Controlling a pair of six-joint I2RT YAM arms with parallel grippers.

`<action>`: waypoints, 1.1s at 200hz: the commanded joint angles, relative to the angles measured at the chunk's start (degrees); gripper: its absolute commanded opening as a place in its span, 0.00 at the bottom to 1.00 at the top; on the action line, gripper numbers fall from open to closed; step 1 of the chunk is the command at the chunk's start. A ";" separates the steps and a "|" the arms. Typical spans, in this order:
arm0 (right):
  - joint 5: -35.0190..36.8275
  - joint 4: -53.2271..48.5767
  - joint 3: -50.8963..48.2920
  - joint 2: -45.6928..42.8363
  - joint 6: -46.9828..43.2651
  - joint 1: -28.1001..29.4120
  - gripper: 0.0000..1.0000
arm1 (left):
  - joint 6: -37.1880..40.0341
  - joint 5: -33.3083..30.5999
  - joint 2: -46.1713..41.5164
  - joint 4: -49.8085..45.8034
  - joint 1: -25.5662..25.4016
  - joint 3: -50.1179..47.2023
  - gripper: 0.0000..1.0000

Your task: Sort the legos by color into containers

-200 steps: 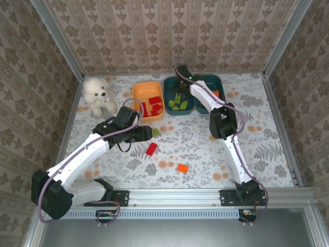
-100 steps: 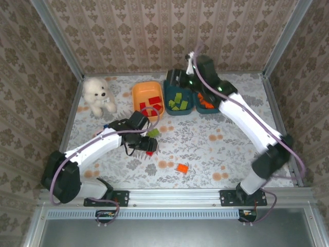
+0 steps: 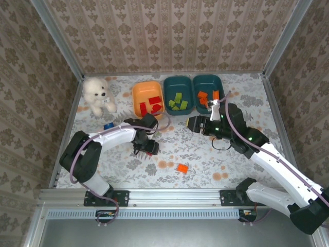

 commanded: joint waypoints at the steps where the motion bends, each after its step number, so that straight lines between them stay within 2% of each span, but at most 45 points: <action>1: -1.43 0.10 0.06 -0.65 2.31 0.11 0.65 | 2.85 -1.32 3.06 0.54 -0.49 2.60 0.62; 35: -1.50 -0.38 1.73 0.43 1.55 0.10 0.65 | 3.24 -1.51 5.93 0.81 -1.03 4.01 0.54; 92: -1.41 -2.45 2.80 0.37 0.56 0.08 0.65 | 3.37 -5.16 6.77 0.13 -2.51 4.29 0.24; 130: -1.45 -3.64 4.87 0.83 -0.57 0.11 0.65 | 1.46 -8.24 0.69 -6.15 -2.09 10.29 0.22; 163: -2.52 -7.22 7.16 1.96 -4.41 0.11 0.65 | 0.75 -7.53 -3.12 -11.86 3.07 23.47 0.22; 188: -3.24 -7.92 8.13 3.52 -5.78 0.11 0.65 | 3.06 -6.32 1.32 -12.26 8.19 33.25 0.23; 220: -4.46 -7.66 10.08 6.85 -6.71 0.38 0.65 | 4.81 -6.22 13.17 -11.44 13.46 46.46 0.23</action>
